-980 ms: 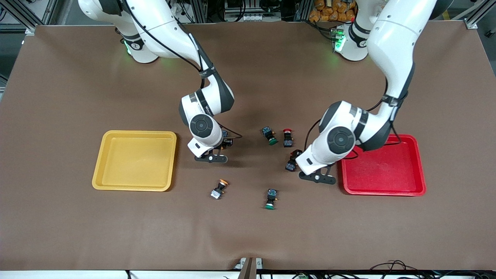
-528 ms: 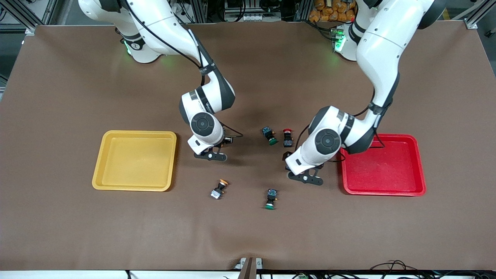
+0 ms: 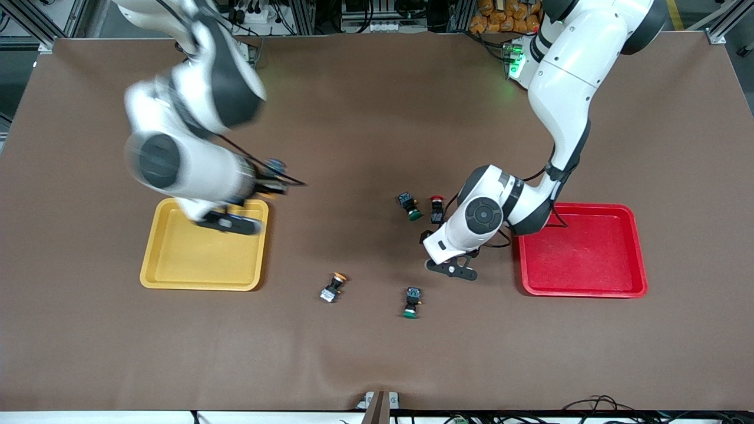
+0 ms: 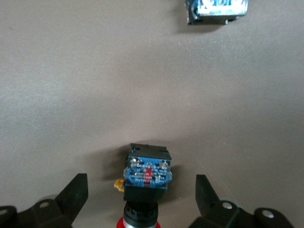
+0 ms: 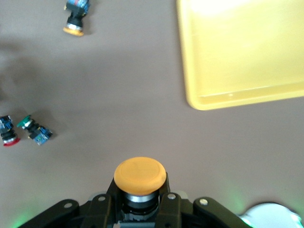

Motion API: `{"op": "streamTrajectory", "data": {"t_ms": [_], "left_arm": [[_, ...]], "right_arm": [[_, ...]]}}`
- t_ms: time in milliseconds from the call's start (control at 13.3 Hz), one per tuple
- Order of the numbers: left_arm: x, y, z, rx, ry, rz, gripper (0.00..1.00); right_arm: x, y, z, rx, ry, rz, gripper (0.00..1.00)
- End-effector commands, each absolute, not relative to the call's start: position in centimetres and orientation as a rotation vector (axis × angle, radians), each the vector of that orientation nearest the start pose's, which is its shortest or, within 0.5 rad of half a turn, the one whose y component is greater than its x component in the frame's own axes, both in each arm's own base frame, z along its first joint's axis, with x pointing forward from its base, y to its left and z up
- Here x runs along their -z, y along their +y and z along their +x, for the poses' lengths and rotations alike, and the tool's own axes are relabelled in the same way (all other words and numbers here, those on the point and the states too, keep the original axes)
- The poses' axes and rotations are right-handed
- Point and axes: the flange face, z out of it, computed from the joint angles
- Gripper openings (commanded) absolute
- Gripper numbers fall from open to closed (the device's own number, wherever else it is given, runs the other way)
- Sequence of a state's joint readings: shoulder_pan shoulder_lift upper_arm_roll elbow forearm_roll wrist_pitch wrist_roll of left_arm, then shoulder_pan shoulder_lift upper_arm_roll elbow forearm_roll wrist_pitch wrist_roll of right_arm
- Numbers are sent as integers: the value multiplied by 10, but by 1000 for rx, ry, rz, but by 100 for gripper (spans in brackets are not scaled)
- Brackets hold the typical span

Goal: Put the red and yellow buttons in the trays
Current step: 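Carry the yellow button to the tray while the left gripper grasps red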

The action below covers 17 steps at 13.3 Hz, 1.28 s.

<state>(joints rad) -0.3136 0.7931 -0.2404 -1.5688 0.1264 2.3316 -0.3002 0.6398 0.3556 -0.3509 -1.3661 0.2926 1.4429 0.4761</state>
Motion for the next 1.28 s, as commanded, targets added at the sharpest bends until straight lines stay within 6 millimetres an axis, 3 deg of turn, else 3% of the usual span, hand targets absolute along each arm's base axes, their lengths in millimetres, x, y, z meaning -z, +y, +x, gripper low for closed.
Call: {"op": "streamTrajectory", "data": {"t_ms": [0, 151, 302, 528, 679, 829, 1206], "left_arm": [[-174, -348, 610, -19, 469, -3142, 100], [-173, -347, 610, -18, 477, -3136, 100], [-174, -348, 610, -16, 484, -3136, 85], [-178, -348, 611, -6, 488, -3137, 35], [-186, -347, 614, 6, 481, -3139, 26], [-216, -335, 622, 10, 435, -3132, 21], [-306, -291, 624, -110, 366, -3050, 14]], "right_arm": [[-568, 188, 580, -371, 272, -3028, 0], [-588, 132, 582, -339, 216, -3038, 0], [-577, 81, 590, -340, 150, -3064, 0], [-542, 2, 601, -328, 84, -3050, 0], [-496, -23, 605, -305, 76, -3045, 0], [-436, -31, 602, -268, 77, -3054, 0], [-319, -52, 596, -224, 40, -3101, 0]]}}
